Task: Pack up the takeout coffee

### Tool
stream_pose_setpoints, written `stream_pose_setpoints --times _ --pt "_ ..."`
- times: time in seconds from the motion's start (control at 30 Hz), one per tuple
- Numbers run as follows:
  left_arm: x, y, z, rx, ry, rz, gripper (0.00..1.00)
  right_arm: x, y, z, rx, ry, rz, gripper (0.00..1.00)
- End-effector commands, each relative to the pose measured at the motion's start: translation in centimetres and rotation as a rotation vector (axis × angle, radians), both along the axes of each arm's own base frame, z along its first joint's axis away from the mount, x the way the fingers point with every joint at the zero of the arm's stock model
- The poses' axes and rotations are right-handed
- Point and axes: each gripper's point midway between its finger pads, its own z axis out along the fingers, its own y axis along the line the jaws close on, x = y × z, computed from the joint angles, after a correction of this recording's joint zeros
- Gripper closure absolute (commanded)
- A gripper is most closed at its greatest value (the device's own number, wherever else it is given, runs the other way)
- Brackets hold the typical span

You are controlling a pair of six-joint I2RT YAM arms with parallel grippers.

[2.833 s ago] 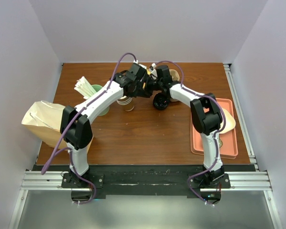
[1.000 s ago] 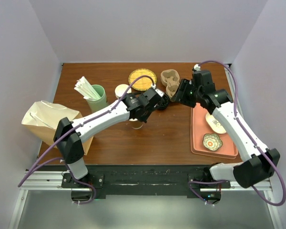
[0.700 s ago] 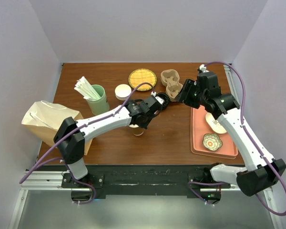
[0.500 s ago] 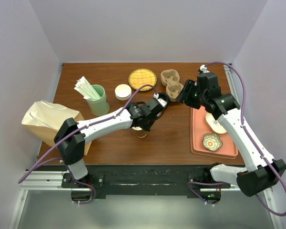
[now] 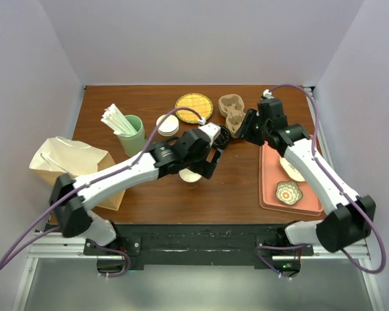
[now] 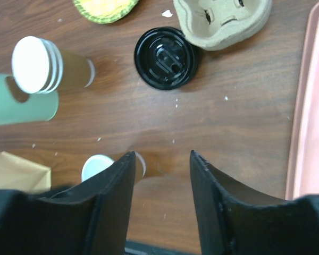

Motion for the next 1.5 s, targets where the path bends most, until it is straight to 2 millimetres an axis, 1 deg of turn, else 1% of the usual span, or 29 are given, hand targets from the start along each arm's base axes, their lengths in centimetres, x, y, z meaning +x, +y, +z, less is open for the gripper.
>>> stream_pose_setpoints --times 0.0,0.03,0.07,0.1,0.13,0.17,0.2,0.23,0.27,0.3,0.33,0.37,0.4,0.43,0.47,0.5,0.53,0.57,0.6,0.7,0.73,0.8,0.87,1.1,1.33,1.43,1.47 --pt "0.9 1.2 6.9 -0.2 -0.191 0.05 0.0 3.7 1.6 -2.1 0.04 -0.044 -0.014 0.56" --pt "0.9 2.1 6.5 -0.187 -0.201 0.056 0.0 4.6 2.0 -2.9 0.047 -0.053 -0.017 0.56" --pt "0.7 2.9 7.8 -0.212 -0.23 0.06 0.0 5.1 2.1 -3.2 0.052 -0.061 -0.022 0.57" --pt "0.6 3.4 8.2 -0.222 -0.248 0.06 0.0 5.5 2.1 -3.7 0.047 -0.067 -0.031 0.57" --pt "0.5 4.1 7.8 -0.209 -0.259 0.056 0.0 6.3 2.1 -4.7 0.045 -0.069 -0.054 0.58" --pt "0.1 4.8 8.8 -0.233 -0.286 0.056 0.0 6.7 2.0 -5.2 0.041 -0.068 -0.07 0.58" --pt "0.0 5.1 9.0 -0.243 -0.3 0.055 0.0 7.0 2.1 -5.8 0.041 -0.065 -0.076 0.58" --pt "-0.4 5.8 8.2 -0.228 -0.299 0.053 0.0 7.4 2.2 -6.2 0.054 -0.073 -0.092 0.58" --pt "-0.8 6.5 8.9 -0.248 -0.319 0.058 0.0 7.8 2.3 -7.2 0.055 -0.059 -0.097 0.57" --pt "-1.0 7.1 8.9 -0.247 -0.325 0.068 0.0 8.0 2.5 -7.6 0.059 -0.055 -0.099 0.58" --pt "-1.2 7.6 8.2 -0.236 -0.323 0.073 0.0 8.4 2.6 -7.9 0.06 -0.061 -0.101 0.57" --pt "-1.6 8.2 9.0 -0.257 -0.339 0.074 0.0 8.6 2.8 -8.8 0.051 -0.044 -0.094 0.57" --pt "-1.9 8.5 8.6 -0.255 -0.335 0.071 0.0 8.8 2.7 -9.3 0.042 -0.034 -0.091 0.57" --pt "-2.1 8.7 8.9 -0.258 -0.345 0.065 0.0 8.9 2.8 -9.5 0.033 -0.027 -0.085 0.57" --pt "-2.4 9.1 9.7 -0.28 -0.364 0.063 0.0 9.1 2.8 -9.6 0.026 -0.026 -0.084 0.57" --pt "-2.4 9.4 9.8 -0.281 -0.372 0.068 0.0 9.3 2.9 -10.2 0.015 -0.018 -0.076 0.57" --pt "-2.5 9.7 10.1 -0.283 -0.384 0.07 0.0 9.7 3.1 -10.1 0.017 -0.025 -0.074 0.57" --pt "-2.5 9.8 10.4 -0.286 -0.39 0.07 0.0 9.8 3.1 -10.3 0.016 -0.019 -0.075 0.57" --pt "-2.5 9.8 10.6 -0.286 -0.396 0.067 0.0 10.0 3.0 -11.1 0.008 -0.003 -0.086 0.57" --pt "-2.4 9.8 11.0 -0.265 -0.398 0.056 0.0 10.1 2.6 -11.8 -0.003 0.021 -0.121 0.57" --pt "-2.3 9.7 10.7 -0.248 -0.392 0.051 0.0 10.1 2.5 -12.3 -0.008 0.033 -0.13 0.57" --pt "-2.2 9.7 10.8 -0.236 -0.392 0.049 0.0 10.1 2.2 -12.4 -0.021 0.03 -0.143 0.57" --pt "-2.1 9.5 10.8 -0.234 -0.391 0.045 0.0 10.1 2.1 -13.1 -0.028 0.04 -0.145 0.57" --pt "-2.1 9.4 10.5 -0.234 -0.387 0.045 0.0 10.7 3.3 -13.6 0.001 0.036 -0.098 0.61" --pt "-2.2 9.2 10.5 -0.237 -0.379 0.036 0.0 10.8 3.2 -14.0 0.0 0.048 -0.113 0.62" --pt "-2.2 9.4 10.5 -0.235 -0.382 0.036 0.0 11.0 3.2 -13.9 -0.003 0.047 -0.117 0.65" --pt "-2.3 9.4 10.4 -0.231 -0.38 0.036 0.0 11.0 3.2 -13.9 -0.003 0.047 -0.117 0.67"
